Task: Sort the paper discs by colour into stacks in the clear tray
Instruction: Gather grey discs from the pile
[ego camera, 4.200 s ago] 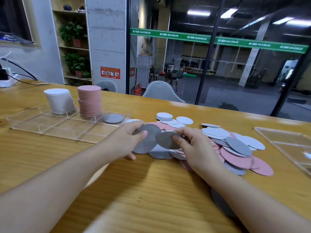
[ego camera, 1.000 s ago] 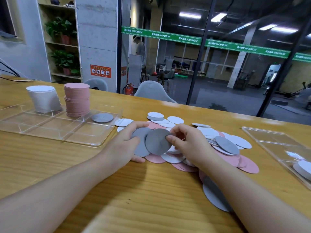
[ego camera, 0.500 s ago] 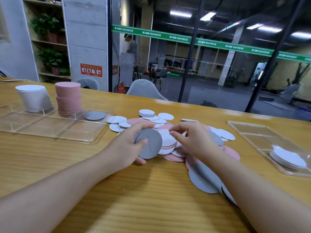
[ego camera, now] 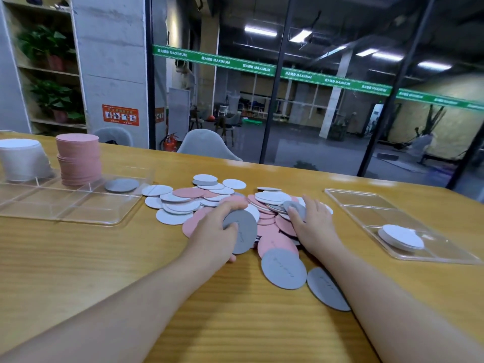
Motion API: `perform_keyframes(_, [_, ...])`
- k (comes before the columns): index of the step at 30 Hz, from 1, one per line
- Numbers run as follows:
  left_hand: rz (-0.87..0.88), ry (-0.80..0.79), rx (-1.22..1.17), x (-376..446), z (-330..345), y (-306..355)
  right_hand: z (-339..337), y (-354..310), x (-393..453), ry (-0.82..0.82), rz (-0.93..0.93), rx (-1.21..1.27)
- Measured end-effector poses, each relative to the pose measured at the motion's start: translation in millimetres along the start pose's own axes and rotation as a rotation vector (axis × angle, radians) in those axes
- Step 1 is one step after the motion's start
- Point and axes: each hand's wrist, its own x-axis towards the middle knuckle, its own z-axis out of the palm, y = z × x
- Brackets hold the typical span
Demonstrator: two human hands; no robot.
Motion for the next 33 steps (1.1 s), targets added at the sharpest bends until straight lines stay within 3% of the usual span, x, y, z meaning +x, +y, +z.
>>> perform_keyframes(3, [0.037, -0.008, -0.001, -1.2, -1.5, -4.7, 3.4, 0.1, 2.8, -0.069, 0.039, -0.014])
perform_keyframes(8, [0.021, -0.058, -0.046, -1.7, -6.5, -7.2, -3.6, -6.4, -6.0, 0.032, -0.021, -0.054])
perform_keyframes(21, [-0.039, -0.028, -0.112, -1.1, -13.9, -7.3, -37.9, -44.0, -38.5, 0.049, -0.316, 0.43])
perform_keyframes(33, [0.116, -0.162, -0.125, -10.3, -14.1, -3.9, -38.2, -66.5, -73.9, -0.012, -0.418, 0.532])
